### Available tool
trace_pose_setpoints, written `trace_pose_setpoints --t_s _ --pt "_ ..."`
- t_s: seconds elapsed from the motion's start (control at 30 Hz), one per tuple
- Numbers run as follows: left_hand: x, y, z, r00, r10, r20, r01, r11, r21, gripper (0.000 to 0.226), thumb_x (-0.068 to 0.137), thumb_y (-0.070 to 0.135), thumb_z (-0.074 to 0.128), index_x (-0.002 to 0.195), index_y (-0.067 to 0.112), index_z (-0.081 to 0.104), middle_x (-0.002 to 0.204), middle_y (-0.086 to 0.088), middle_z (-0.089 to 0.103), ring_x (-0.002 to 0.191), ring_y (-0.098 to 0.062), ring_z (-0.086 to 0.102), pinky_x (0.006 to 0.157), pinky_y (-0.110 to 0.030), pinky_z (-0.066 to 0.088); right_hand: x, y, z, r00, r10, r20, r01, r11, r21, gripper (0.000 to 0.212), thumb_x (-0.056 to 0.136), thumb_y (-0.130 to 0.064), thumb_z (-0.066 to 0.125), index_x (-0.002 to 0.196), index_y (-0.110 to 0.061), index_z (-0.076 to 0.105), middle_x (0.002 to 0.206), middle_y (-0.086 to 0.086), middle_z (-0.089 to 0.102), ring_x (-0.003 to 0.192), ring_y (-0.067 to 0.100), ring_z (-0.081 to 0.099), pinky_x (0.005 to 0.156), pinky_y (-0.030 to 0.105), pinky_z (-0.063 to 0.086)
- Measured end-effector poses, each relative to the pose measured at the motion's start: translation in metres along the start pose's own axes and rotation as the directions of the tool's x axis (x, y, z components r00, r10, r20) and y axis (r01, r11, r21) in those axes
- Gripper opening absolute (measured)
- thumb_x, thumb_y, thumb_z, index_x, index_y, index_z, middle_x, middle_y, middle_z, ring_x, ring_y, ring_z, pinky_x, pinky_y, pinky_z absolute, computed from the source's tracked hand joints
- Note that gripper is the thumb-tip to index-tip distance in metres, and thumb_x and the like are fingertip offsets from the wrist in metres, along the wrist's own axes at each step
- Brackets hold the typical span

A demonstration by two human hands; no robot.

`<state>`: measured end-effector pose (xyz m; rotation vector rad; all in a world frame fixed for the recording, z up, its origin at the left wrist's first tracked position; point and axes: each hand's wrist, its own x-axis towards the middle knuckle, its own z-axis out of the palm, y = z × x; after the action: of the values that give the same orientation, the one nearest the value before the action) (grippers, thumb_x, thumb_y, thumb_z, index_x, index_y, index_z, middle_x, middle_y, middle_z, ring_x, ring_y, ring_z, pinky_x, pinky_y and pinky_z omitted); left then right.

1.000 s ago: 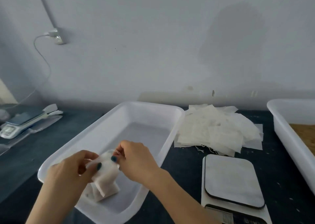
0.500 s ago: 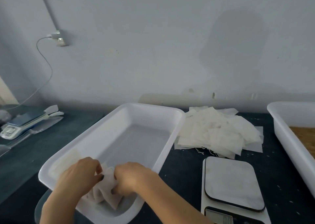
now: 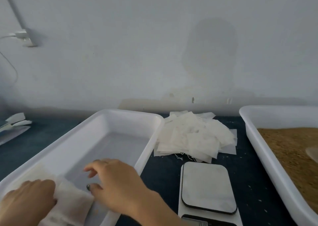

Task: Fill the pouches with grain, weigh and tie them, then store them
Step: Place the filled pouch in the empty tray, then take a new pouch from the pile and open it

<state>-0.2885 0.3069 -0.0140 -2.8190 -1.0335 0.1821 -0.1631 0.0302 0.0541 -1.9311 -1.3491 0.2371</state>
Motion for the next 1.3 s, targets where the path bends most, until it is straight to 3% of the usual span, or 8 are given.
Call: trace_pose_setpoints --t_s 0.1,0.2,0.37,0.47,0.7,0.9,1.1,1.3 --pt "-0.034 0.053 -0.039 0.988 -0.074 -0.132 0.059 0.992 -0.11 0.048 0.062 0.038 0.085 0.093 0.016 0.056 0.085 -0.002 0.052 0.095 -0.029 0.057 0.088 -0.043 0.048 -0.028 0.033 -0.028 0.977 0.073 -0.2 -0.06 0.996 0.071 0.03 0.098 -0.025 0.058 0.126 -0.031 0.059 0.12 -0.016 0.063 0.113 0.001 0.052 0.1 0.019 0.04" --pt "-0.079 0.131 -0.087 0.806 0.027 -0.592 -0.193 0.956 -0.219 0.054 0.035 0.006 0.097 0.08 0.003 0.068 0.073 -0.017 0.064 0.079 -0.045 0.064 0.066 -0.056 0.052 -0.053 0.073 -0.063 0.899 0.236 -0.369 -0.189 0.969 0.159 0.023 0.096 -0.021 0.061 0.11 -0.039 0.064 0.106 -0.03 0.064 0.106 -0.009 0.056 0.092 0.007 0.041" --pt "-0.106 0.278 -0.131 0.535 0.525 -0.662 -0.737 0.673 -0.061 0.036 0.056 0.026 0.088 0.087 0.026 0.07 0.088 0.01 0.069 0.082 -0.01 0.069 0.068 -0.019 0.049 -0.097 0.136 -0.11 0.717 0.451 -0.531 -0.348 0.892 0.288 0.033 0.092 -0.007 0.062 0.093 -0.04 0.066 0.091 -0.028 0.069 0.095 -0.011 0.061 0.082 0.009 0.045" --pt "-0.07 0.352 -0.117 0.592 0.649 -0.478 -0.801 0.543 -0.254 0.033 0.097 0.024 0.055 0.13 0.028 0.053 0.134 0.011 0.054 0.124 -0.007 0.048 0.097 -0.021 0.039 -0.126 0.165 -0.119 0.6 0.556 -0.576 -0.414 0.831 0.372 0.03 0.092 -0.005 0.063 0.095 -0.035 0.068 0.094 -0.022 0.071 0.09 -0.012 0.063 0.083 0.014 0.05" --pt "-0.003 0.423 -0.073 0.603 0.77 -0.21 -0.796 0.56 -0.23 0.061 0.097 0.02 0.052 0.153 0.026 0.029 0.163 0.005 0.02 0.148 -0.015 0.022 0.116 -0.032 0.025 -0.154 0.202 -0.12 0.492 0.648 -0.582 -0.465 0.76 0.453 0.026 0.095 -0.004 0.06 0.101 -0.029 0.067 0.105 -0.01 0.07 0.103 0.006 0.064 0.086 0.02 0.047" --pt "0.004 0.428 -0.081 0.603 0.742 -0.292 -0.785 0.616 -0.056 0.025 0.098 0.019 0.048 0.115 0.026 0.064 0.119 0.002 0.06 0.11 -0.025 0.059 0.072 -0.033 0.042 -0.153 0.206 -0.118 0.503 0.689 -0.522 -0.483 0.725 0.491 0.017 0.097 -0.011 0.062 0.104 -0.025 0.067 0.106 -0.01 0.07 0.1 0.0 0.063 0.078 0.011 0.045" --pt "0.005 0.416 -0.085 0.683 0.589 -0.431 -0.725 0.618 -0.304 0.023 0.104 0.023 0.041 0.112 0.019 0.062 0.106 0.001 0.066 0.094 -0.021 0.062 0.079 -0.03 0.048 -0.155 0.204 -0.119 0.518 0.685 -0.512 -0.492 0.728 0.477 0.024 0.097 -0.005 0.059 0.109 -0.024 0.068 0.107 -0.014 0.07 0.102 -0.004 0.062 0.077 0.006 0.044" --pt "-0.016 0.394 -0.082 0.777 0.355 -0.52 -0.625 0.337 -0.704 0.014 0.106 0.025 0.037 0.099 0.019 0.048 0.078 -0.001 0.064 0.071 -0.02 0.065 0.06 -0.036 0.052 -0.154 0.192 -0.121 0.565 0.599 -0.568 -0.378 0.799 0.467 0.026 0.094 -0.009 0.065 0.116 -0.024 0.066 0.11 -0.013 0.072 0.101 -0.008 0.064 0.08 0.005 0.049"
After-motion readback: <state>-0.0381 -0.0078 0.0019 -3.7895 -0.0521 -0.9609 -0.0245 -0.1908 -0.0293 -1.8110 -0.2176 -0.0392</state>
